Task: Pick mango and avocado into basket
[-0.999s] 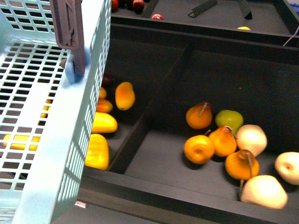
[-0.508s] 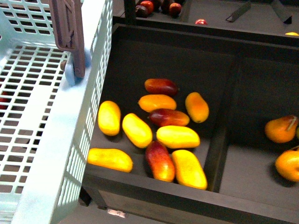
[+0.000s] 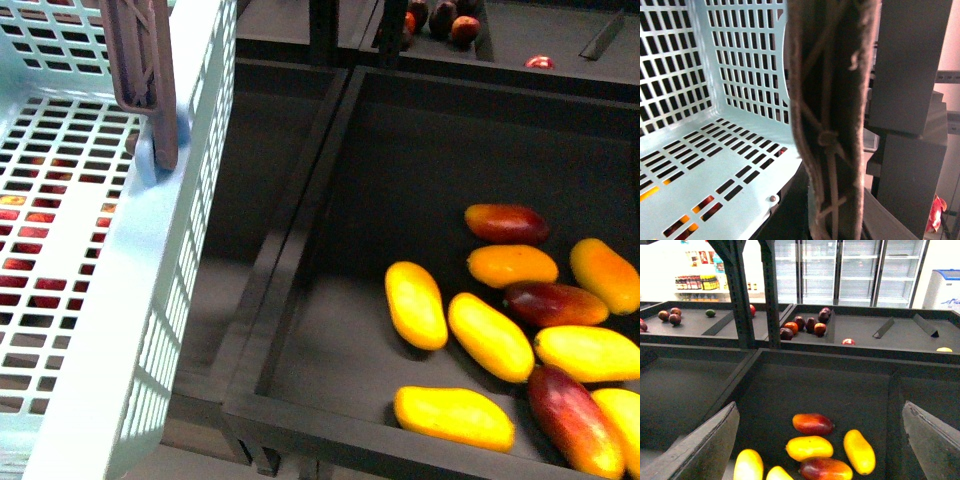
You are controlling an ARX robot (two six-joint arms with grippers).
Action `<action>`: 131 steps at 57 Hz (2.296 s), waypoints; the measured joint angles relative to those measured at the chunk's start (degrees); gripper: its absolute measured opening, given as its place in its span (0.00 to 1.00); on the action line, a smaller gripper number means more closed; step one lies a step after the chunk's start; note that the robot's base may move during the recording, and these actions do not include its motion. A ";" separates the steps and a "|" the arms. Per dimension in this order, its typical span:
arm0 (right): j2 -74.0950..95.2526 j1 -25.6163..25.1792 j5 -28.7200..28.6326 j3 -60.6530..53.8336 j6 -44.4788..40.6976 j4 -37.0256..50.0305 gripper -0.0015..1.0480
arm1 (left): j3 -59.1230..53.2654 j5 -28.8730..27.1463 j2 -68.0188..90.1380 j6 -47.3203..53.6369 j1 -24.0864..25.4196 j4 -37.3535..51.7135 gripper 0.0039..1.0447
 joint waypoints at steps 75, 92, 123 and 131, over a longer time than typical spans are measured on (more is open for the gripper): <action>-0.02 -0.04 -0.02 -0.02 0.00 -0.07 0.93 | -1.60 -3.91 0.26 7.61 -0.90 5.44 0.09; -0.02 -0.04 0.00 -0.02 0.00 -0.07 0.93 | 4.59 6.47 13.51 73.66 0.59 5.03 0.09; -0.02 -0.04 0.00 -0.02 0.00 -0.07 0.93 | 21.29 42.56 40.30 77.90 -12.09 -1.62 0.09; -0.02 -0.04 -0.02 -0.02 0.00 -0.07 0.93 | 21.79 37.83 40.39 78.25 -11.76 -0.81 0.09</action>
